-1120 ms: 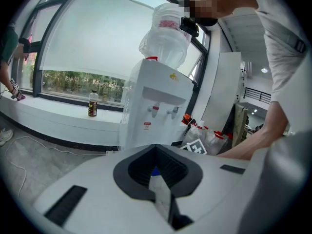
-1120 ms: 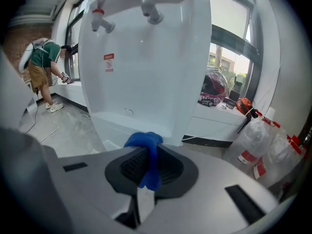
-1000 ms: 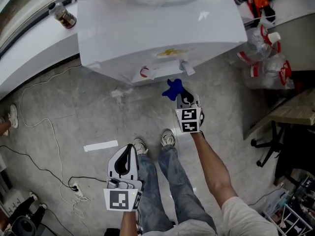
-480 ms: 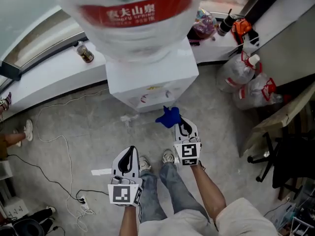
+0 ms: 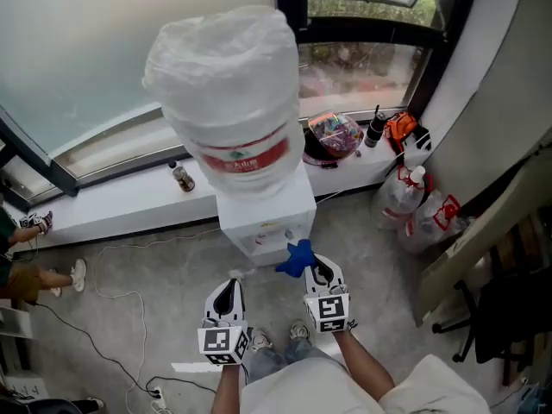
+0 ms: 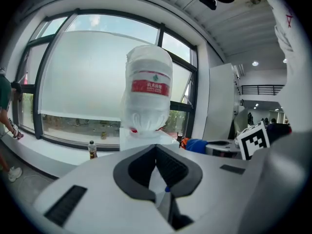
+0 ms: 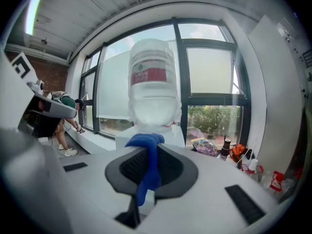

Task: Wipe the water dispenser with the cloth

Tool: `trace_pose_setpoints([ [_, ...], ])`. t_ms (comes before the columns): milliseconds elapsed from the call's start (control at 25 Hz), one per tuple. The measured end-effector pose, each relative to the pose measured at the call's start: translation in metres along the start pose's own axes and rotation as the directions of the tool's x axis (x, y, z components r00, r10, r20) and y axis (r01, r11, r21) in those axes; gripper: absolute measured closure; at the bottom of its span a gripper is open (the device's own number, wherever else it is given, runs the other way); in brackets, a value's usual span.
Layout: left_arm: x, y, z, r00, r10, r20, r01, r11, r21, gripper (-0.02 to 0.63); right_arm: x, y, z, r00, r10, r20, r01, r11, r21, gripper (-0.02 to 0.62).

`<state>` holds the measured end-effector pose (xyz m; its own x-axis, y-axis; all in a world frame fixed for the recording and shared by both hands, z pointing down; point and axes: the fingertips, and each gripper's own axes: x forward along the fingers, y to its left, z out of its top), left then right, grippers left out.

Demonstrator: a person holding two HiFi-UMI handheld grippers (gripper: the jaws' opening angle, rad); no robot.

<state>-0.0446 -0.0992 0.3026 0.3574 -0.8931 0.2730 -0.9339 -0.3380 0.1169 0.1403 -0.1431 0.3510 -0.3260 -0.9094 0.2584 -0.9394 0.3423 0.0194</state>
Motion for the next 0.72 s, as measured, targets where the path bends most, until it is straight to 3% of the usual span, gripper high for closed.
trace_pose_setpoints([
  [280, -0.007, -0.028, 0.042, 0.999, -0.035, 0.030, 0.034, 0.999, 0.035, 0.594, -0.028, 0.000, 0.064, 0.998, 0.037, 0.057, -0.037, 0.999, -0.014, 0.555],
  [720, -0.029, -0.054, 0.039, 0.999, -0.038, 0.022, 0.037, 0.998, 0.044, 0.594, -0.064, 0.007, 0.053, 0.996, 0.088, 0.034, -0.088, 0.996, -0.004, 0.555],
])
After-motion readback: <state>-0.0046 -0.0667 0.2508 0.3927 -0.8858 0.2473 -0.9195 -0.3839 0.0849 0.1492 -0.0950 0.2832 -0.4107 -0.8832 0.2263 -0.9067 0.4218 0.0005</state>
